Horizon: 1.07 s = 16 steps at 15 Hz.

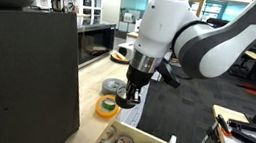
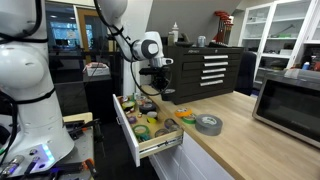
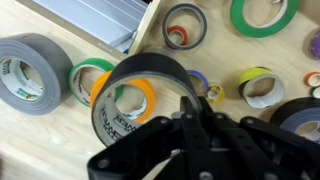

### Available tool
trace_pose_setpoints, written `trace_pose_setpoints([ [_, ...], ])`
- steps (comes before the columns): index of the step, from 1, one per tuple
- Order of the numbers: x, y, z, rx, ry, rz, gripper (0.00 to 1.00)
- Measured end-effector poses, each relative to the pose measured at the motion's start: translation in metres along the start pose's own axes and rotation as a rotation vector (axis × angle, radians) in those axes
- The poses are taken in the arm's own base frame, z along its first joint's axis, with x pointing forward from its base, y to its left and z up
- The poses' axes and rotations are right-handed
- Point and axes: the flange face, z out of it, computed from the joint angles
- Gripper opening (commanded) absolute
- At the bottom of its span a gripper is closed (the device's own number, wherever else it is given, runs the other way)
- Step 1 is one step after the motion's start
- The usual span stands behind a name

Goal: Take the black masking tape from the drawer and place on the counter top

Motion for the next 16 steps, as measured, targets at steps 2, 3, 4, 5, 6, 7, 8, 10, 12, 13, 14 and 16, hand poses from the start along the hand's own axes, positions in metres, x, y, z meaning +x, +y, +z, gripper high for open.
trace_pose_setpoints([
  [2,0.005,0.026,-0.006,-0.017,0.006,0.042,0.04],
  [3,0.007,0.039,-0.009,-0.026,0.011,0.063,0.04],
  [4,0.010,0.051,-0.011,-0.034,0.014,0.082,0.03],
  [5,0.011,0.063,-0.012,-0.040,0.018,0.099,0.04],
  [6,0.012,0.075,-0.010,-0.046,0.018,0.114,0.03],
  [7,0.011,0.086,-0.006,-0.050,0.015,0.125,0.03],
  [8,0.010,0.096,0.001,-0.052,0.011,0.130,0.03],
  [10,0.010,0.111,0.018,-0.050,0.001,0.130,0.03],
  [12,0.015,0.118,0.034,-0.043,-0.008,0.121,0.04],
  [13,0.019,0.118,0.042,-0.038,-0.011,0.112,0.04],
  [14,0.025,0.117,0.049,-0.033,-0.012,0.100,0.04],
  [16,0.038,0.111,0.060,-0.022,-0.009,0.069,0.04],
])
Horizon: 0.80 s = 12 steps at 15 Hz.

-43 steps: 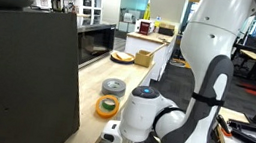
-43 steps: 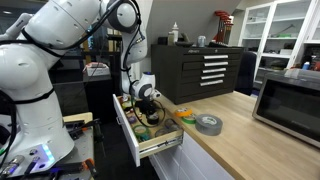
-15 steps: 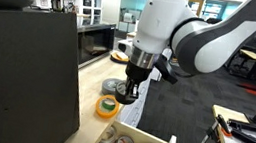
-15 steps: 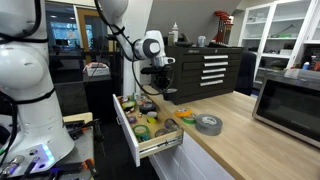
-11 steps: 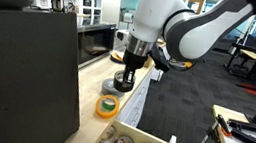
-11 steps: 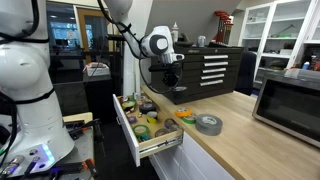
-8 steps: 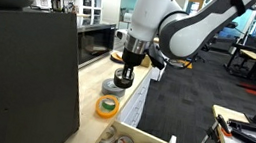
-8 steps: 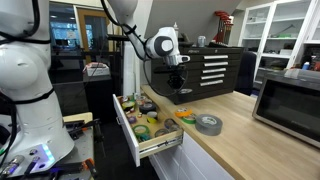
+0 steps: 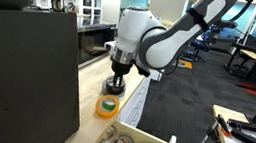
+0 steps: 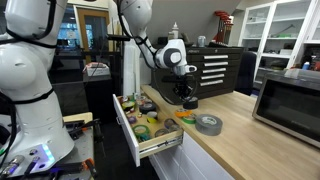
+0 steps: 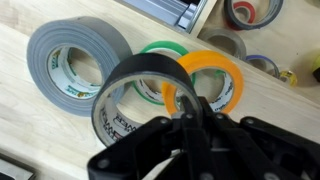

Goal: Take the black masking tape from the drawer and place on the counter top

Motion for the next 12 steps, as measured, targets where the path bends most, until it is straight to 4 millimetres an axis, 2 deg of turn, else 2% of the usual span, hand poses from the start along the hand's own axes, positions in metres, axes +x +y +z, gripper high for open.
trace_pose_setpoints([
  [4,0.027,-0.011,0.015,0.015,0.020,-0.058,0.03],
  [5,0.032,-0.011,0.019,0.017,0.024,-0.069,0.09],
  [6,0.037,-0.011,0.022,0.018,0.027,-0.078,0.34],
  [8,0.044,-0.010,0.028,0.020,0.030,-0.082,0.38],
  [12,0.053,-0.007,0.031,0.022,0.036,-0.088,0.63],
])
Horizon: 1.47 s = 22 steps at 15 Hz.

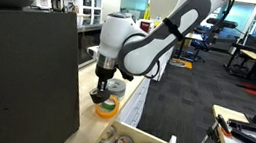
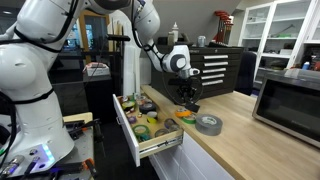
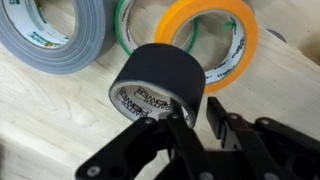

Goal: Take the black masking tape from the drawer and place on the counter top

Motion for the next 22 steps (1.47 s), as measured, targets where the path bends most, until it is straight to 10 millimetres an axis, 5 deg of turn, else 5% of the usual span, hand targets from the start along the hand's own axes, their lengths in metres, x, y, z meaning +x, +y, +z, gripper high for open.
trace_pose_setpoints([
  [6,0.0059,0.0032,-0.0038,-0.003,0.008,-0.012,1.00],
  [22,0.0076,-0.0064,-0.0026,0.050,-0.035,-0.023,1.00],
])
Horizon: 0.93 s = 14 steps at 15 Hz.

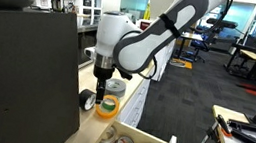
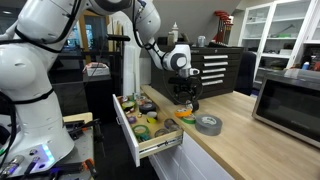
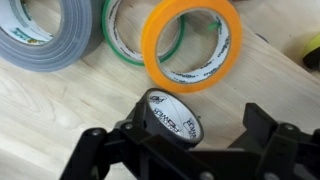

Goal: Take the black masking tape from the drawer and place on the counter top

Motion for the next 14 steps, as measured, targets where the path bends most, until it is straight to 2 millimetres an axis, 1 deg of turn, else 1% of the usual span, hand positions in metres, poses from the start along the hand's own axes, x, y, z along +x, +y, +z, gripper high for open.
trace_pose_setpoints([
  [2,-0.007,-0.022,-0.019,0.013,-0.001,-0.013,1.00],
  [7,-0.033,-0.088,-0.086,0.085,-0.042,-0.020,1.00],
  [9,-0.046,-0.108,-0.112,0.115,-0.066,-0.013,1.00],
  [11,-0.057,-0.122,-0.135,0.139,-0.083,-0.002,1.00],
  [14,-0.069,-0.133,-0.157,0.166,-0.095,0.017,1.00],
])
